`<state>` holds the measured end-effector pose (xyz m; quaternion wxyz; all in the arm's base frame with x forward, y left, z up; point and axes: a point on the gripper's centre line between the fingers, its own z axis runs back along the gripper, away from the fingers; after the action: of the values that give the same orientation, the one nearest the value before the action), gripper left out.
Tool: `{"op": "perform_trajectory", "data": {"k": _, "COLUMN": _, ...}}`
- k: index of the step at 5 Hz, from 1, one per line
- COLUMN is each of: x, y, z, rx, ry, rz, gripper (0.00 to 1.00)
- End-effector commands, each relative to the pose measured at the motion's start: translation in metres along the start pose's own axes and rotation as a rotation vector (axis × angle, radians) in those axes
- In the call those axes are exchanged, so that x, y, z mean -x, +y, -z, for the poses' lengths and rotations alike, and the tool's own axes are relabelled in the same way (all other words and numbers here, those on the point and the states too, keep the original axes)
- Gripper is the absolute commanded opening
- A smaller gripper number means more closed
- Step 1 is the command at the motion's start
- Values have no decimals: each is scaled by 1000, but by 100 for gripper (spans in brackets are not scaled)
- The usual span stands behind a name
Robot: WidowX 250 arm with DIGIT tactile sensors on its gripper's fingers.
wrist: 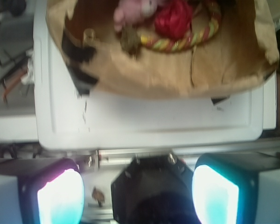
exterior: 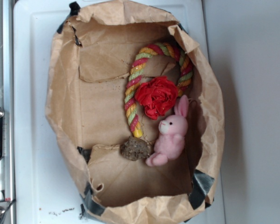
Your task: Grab the rock.
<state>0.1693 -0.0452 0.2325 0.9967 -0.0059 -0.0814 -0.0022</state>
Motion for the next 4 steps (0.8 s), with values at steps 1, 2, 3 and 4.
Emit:
{"op": "perform_trajectory", "data": {"k": 1, "x": -46, "y": -6, "z": 16, "rx": 26, "ry": -82, "rz": 24, "gripper": 100}}
{"op": "perform_trajectory", "data": {"k": 2, "x": -59, "y": 0, "z": 28, "rx": 47, "ry": -84, "rz": 16, "gripper": 100}}
{"op": "perform_trajectory", "data": {"k": 3, "x": -70, "y": 2, "z": 42, "rx": 27, "ry": -78, "rz": 14, "gripper": 100}}
{"op": "perform_trajectory", "data": {"k": 4, "x": -81, "y": 6, "z": 55, "rx": 1, "ry": -81, "rz": -7, "gripper": 100}}
